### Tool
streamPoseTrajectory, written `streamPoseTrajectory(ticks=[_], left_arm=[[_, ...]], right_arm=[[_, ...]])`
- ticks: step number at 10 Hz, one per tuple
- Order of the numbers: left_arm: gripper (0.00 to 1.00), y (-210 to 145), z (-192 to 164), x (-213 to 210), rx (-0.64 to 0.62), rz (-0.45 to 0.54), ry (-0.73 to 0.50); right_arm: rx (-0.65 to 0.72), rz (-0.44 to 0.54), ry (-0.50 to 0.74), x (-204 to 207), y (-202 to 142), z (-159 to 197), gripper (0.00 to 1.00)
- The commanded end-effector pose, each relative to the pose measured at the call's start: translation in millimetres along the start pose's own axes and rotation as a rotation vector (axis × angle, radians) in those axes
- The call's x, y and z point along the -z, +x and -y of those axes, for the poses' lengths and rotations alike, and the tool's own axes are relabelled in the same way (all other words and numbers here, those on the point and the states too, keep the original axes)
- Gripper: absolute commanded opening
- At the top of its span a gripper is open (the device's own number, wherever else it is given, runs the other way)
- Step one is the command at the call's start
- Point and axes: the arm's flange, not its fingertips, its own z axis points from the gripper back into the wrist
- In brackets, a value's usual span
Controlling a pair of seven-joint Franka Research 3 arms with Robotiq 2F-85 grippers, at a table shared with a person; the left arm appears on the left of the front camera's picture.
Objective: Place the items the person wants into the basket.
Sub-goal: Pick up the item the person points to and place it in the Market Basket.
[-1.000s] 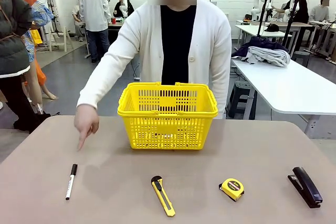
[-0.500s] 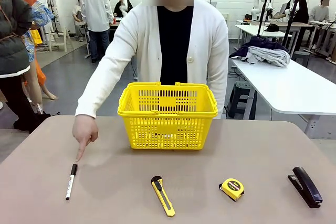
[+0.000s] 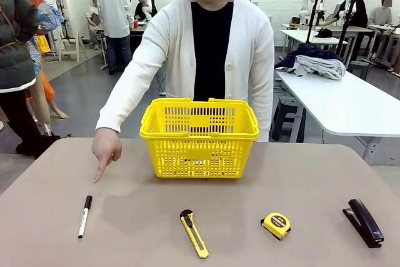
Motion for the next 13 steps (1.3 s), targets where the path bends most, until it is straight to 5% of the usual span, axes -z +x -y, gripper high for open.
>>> streamPoseTrajectory(ticks=[1,3,8,13], left_arm=[[1.00,0,0,-3,0.013,0.011,-0.005],[1.00,16,9,24,-0.042,-0.082,0.038],[1.00,89,52,164,-0.489,-0.704,0.176],[1.00,55,52,276,-0.697,-0.905,0.365]], right_arm=[[-0.010,0.017,0.017,2,-1,0,1.00],[-0.010,0.017,0.017,2,-1,0,1.00],[-0.010,0.017,0.017,2,-1,0,1.00],[-0.010,0.017,0.017,2,-1,0,1.00]])
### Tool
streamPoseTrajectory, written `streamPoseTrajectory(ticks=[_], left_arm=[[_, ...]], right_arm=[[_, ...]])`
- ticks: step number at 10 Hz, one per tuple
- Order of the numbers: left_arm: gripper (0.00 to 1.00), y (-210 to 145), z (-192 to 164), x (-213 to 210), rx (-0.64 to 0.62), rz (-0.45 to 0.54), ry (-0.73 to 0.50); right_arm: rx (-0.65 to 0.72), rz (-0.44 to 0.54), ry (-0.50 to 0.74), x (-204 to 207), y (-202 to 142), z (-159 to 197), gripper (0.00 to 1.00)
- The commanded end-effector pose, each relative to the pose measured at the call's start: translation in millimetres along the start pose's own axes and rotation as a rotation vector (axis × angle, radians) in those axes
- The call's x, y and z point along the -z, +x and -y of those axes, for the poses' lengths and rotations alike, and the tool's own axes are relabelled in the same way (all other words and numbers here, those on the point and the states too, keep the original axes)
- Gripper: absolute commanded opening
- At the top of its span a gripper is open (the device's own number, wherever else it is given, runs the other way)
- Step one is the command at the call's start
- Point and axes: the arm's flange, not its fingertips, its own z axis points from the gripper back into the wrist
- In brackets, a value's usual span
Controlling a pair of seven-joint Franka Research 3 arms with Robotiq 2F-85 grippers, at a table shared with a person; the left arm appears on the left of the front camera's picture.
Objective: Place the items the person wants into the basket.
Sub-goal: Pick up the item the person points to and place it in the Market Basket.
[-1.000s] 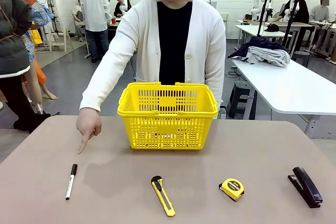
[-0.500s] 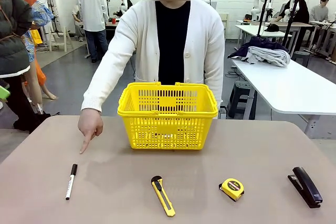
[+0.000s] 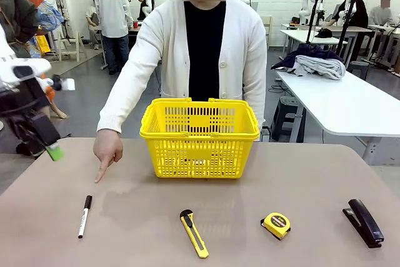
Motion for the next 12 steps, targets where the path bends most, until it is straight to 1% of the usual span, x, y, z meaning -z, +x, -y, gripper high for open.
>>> streamPoseTrajectory(ticks=[1,3,4,5,6,7,12], left_arm=[[1.00,12,-2,28,-0.068,0.029,0.090],[1.00,27,-2,57,-0.108,0.037,0.138],[1.00,29,0,67,-0.139,0.021,0.151],[1.00,29,3,73,-0.144,0.019,0.147],[1.00,29,3,70,-0.136,0.025,0.117],[1.00,28,-4,67,-0.113,0.034,0.115],[1.00,28,-4,67,-0.113,0.034,0.115]], right_arm=[[-0.010,0.020,0.018,1,-1,0,1.00],[-0.010,0.020,0.018,1,-1,0,1.00],[-0.010,0.020,0.018,1,-1,0,1.00],[-0.010,0.020,0.018,1,-1,0,1.00],[-0.010,0.020,0.018,1,-1,0,1.00],[-0.010,0.020,0.018,1,-1,0,1.00],[-0.010,0.020,0.018,1,-1,0,1.00]])
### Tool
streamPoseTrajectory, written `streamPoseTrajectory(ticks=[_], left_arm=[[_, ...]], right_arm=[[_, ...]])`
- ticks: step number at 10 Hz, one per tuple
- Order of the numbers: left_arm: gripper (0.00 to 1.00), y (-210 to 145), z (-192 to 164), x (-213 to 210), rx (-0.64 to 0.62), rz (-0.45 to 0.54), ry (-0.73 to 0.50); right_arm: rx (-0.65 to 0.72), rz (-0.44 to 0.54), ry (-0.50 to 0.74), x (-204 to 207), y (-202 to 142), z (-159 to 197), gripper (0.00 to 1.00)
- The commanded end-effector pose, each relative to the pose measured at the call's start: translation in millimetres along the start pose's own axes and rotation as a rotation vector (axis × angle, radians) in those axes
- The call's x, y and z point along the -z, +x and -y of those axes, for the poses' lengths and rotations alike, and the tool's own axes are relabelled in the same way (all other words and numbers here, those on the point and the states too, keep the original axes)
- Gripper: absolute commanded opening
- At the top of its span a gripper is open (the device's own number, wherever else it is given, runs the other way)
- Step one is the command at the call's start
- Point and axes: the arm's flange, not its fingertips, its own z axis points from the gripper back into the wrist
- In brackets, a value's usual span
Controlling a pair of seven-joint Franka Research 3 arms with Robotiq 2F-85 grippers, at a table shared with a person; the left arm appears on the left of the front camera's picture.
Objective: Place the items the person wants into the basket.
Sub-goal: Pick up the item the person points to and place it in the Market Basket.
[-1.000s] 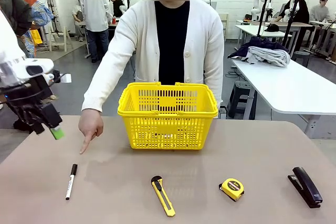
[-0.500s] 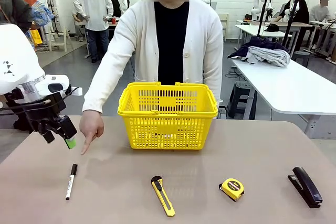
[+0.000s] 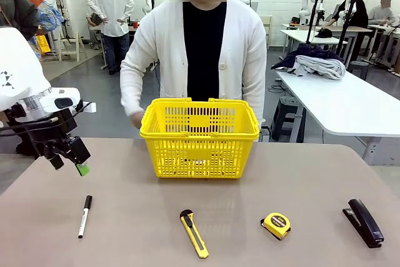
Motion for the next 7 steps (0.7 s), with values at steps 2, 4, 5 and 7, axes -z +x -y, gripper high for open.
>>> streamPoseTrajectory(ticks=[2,4,5,7], left_arm=[[1.00,-9,23,14,-0.053,0.011,0.117],[1.00,-19,55,48,-0.226,-0.010,0.152],[1.00,-19,61,61,-0.300,0.002,0.167],[1.00,-17,61,80,-0.396,0.011,0.110]], right_arm=[[-0.009,0.020,0.018,1,-1,0,1.00],[-0.009,0.020,0.018,1,-1,0,1.00],[-0.009,0.020,0.018,1,-1,0,1.00],[-0.009,0.020,0.018,1,-1,0,1.00]])
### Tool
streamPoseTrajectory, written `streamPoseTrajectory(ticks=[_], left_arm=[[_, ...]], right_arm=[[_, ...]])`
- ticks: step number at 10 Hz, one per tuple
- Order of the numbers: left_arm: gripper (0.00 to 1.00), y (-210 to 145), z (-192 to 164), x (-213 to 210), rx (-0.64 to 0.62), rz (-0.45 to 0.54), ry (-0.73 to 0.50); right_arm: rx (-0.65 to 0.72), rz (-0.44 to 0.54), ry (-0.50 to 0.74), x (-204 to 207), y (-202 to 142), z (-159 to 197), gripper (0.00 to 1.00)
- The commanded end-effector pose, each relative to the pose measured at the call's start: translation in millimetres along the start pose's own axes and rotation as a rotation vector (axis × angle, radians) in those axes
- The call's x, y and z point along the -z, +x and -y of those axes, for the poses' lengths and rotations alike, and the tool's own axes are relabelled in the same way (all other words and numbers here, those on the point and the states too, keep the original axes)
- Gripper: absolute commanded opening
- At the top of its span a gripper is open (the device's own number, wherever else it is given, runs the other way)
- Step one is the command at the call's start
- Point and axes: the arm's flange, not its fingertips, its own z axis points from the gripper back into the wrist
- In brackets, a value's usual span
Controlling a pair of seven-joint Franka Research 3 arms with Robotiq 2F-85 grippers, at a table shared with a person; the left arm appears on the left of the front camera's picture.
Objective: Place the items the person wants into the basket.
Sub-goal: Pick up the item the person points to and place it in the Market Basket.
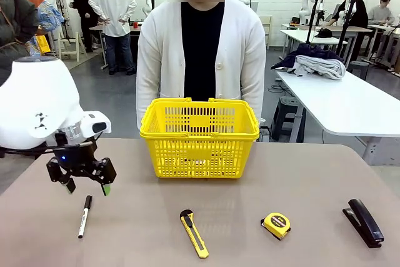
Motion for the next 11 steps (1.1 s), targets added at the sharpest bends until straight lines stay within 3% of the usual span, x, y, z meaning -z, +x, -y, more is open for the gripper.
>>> streamPoseTrajectory(ticks=[1,6,11], left_arm=[[1.00,-13,-5,28,-0.073,-0.008,-0.038],[1.00,-8,-20,65,-0.213,-0.075,-0.012],[1.00,-4,-26,79,-0.288,-0.063,0.038]], right_arm=[[-0.009,0.020,0.018,1,-1,0,1.00],[-0.009,0.020,0.018,1,-1,0,1.00],[-0.009,0.020,0.018,1,-1,0,1.00]])
